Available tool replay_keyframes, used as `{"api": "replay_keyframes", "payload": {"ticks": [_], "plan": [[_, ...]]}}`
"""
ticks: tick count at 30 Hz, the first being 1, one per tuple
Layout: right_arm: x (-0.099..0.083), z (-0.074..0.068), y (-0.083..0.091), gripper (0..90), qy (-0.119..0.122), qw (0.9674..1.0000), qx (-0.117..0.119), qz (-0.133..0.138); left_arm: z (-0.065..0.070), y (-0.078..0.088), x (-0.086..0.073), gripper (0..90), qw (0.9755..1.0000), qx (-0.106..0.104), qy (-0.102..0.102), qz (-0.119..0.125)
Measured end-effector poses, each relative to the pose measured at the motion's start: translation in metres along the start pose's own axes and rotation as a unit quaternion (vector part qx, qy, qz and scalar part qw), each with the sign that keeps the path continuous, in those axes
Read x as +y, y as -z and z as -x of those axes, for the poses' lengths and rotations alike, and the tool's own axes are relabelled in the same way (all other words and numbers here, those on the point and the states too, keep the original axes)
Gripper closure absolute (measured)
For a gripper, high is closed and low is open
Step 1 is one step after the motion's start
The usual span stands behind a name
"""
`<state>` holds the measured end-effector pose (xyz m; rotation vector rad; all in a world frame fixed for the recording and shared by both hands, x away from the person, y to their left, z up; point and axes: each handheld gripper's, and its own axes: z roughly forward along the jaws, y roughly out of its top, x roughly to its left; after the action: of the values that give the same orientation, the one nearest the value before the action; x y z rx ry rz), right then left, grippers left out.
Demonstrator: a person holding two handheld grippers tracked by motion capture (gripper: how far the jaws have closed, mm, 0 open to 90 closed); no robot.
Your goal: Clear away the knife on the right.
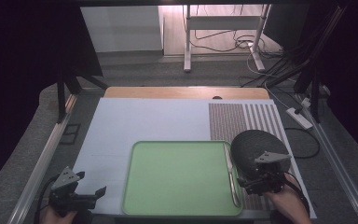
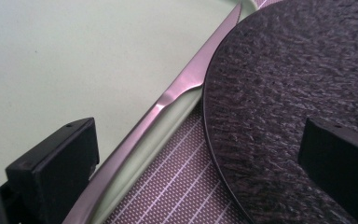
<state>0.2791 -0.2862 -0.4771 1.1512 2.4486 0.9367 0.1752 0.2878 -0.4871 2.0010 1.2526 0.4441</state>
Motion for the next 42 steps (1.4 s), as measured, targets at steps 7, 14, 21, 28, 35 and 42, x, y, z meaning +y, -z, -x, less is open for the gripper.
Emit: {"api": "replay_keyframes", "payload": {"ticks": [7, 14, 21, 28, 35, 42], "plan": [[-0.001, 0.0, 0.004, 0.0, -0.004, 1.0, -0.002, 0.006, 0.0, 0.0, 0.0, 2.4, 1.0, 0.0, 0.002, 0.001], [-0.004, 0.001, 0.009, 0.0, -0.004, 0.9999, -0.007, 0.011, 0.0, 0.0, 0.0, 2.4, 1.0, 0.0, 0.002, 0.001], [-0.007, 0.003, 0.015, 0.0, -0.008, 0.9998, -0.013, 0.012, 0.0, 0.0, 0.0, 2.4, 1.0, 0.0, 0.004, 0.002], [-0.011, 0.005, 0.022, 0.0, -0.011, 0.9997, -0.02, 0.014, 0.0, 0.0, 0.0, 2.4, 1.0, 0.0, 0.003, 0.0], [-0.014, 0.006, 0.027, 0.0, -0.016, 0.9995, -0.024, 0.015, -0.001, 0.0, 0.0, 2.4, 1.0, 0.0, 0.005, 0.0], [-0.019, 0.009, 0.033, 0.0, -0.023, 0.9991, -0.029, 0.019, -0.001, 0.0, 0.0, 2.4, 1.0, 0.0, 0.005, 0.0]]}}
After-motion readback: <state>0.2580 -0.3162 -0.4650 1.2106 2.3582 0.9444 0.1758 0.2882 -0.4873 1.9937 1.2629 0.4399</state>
